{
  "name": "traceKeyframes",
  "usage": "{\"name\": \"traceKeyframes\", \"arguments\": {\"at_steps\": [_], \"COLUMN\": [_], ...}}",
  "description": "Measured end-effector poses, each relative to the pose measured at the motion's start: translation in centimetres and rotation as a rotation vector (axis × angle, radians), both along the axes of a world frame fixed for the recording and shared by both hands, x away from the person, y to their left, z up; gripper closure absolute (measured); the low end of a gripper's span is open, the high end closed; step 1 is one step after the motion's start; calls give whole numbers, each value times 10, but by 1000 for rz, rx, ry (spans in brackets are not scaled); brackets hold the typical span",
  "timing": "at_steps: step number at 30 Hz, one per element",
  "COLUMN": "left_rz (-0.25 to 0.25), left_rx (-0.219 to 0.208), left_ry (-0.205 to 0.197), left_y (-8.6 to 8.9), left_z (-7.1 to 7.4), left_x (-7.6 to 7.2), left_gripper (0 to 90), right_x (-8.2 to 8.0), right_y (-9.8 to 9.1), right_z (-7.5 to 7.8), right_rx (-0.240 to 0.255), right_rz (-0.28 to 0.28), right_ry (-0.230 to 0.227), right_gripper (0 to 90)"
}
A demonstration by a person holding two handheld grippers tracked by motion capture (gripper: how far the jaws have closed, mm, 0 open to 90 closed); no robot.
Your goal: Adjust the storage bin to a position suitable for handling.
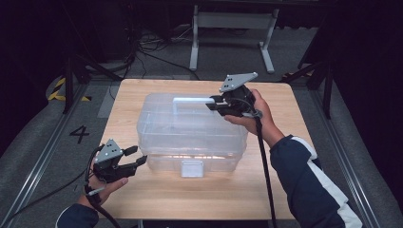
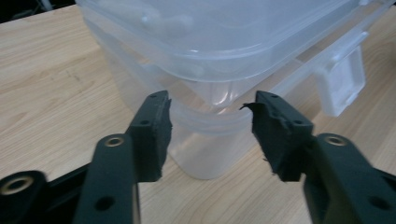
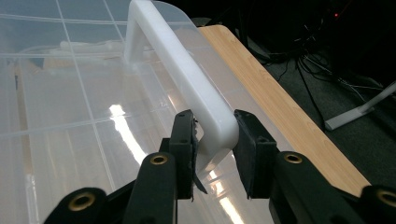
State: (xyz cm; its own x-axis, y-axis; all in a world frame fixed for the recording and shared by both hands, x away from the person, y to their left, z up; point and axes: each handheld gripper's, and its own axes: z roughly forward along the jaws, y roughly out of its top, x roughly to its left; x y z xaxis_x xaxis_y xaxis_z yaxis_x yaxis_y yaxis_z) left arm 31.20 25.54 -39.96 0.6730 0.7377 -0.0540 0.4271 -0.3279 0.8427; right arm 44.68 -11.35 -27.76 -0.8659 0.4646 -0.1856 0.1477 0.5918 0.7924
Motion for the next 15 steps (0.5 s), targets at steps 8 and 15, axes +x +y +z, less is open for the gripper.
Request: {"name": "traceKeyframes", "arguments": {"at_steps": [8, 15], "left_rz": [-41, -43], "left_rx": [-27, -41], "left_ry": [-10, -17], "left_y": [1, 4], "left_z": [2, 0], "left_x": [5, 8], "left_gripper": [723, 798], "right_x": [0, -6], "right_y": [-1, -5], "right_z": [-1, 0], "right_rx": [13, 27], "right_rz": [-8, -37], "right_ry": [-7, -43], "right_gripper": [701, 612]}}
